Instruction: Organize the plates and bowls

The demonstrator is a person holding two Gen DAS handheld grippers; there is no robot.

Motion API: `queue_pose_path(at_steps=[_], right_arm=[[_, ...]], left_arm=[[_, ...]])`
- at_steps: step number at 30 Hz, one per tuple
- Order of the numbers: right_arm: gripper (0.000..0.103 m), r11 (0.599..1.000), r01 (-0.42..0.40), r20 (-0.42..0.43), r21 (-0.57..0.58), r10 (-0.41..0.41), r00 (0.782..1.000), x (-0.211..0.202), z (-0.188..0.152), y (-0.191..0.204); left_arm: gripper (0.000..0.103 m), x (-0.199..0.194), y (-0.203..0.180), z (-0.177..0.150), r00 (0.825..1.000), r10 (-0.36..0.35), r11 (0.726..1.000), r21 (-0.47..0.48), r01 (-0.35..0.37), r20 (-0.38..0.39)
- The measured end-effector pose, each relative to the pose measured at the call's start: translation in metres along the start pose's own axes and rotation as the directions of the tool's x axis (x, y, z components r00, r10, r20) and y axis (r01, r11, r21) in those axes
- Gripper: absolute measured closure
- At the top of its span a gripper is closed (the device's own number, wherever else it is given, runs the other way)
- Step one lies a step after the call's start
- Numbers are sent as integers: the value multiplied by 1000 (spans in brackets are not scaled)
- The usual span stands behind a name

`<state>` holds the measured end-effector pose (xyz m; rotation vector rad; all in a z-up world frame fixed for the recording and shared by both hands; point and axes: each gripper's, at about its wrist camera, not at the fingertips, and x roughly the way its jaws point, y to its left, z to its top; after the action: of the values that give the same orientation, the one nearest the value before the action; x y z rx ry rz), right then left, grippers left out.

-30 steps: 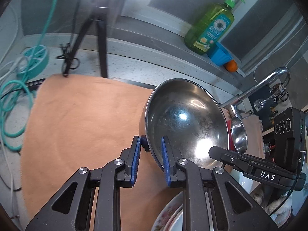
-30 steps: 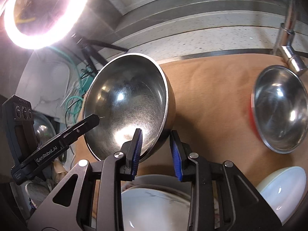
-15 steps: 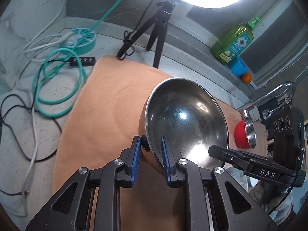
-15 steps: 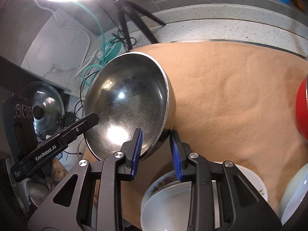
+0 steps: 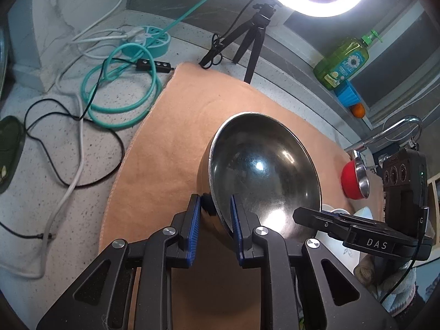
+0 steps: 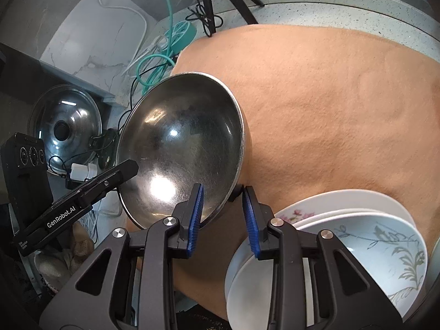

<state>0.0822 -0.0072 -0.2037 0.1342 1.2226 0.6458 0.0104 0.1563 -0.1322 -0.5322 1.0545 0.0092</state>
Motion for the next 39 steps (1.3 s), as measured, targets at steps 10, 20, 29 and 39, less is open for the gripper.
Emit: queue_pose_path(at_steps=[10, 20, 29, 39], right_arm=[[73, 1000, 0, -11, -3, 0, 1000, 7, -10, -2], [71, 999, 33, 28, -30, -32, 999, -7, -9, -1], [59, 998, 58, 124, -20, -55, 991, -48, -15, -16], [53, 989, 143, 263, 35, -147, 954, -118, -29, -55]], left_arm=[[85, 3, 7, -11, 1000, 10, 1000, -20, -10, -27], [84, -4, 5, -7, 999, 55, 999, 2, -55, 4], [85, -28, -22, 6, 989, 77, 995, 58, -85, 123], [84, -7, -103, 15, 993, -26, 975, 221, 0, 112]])
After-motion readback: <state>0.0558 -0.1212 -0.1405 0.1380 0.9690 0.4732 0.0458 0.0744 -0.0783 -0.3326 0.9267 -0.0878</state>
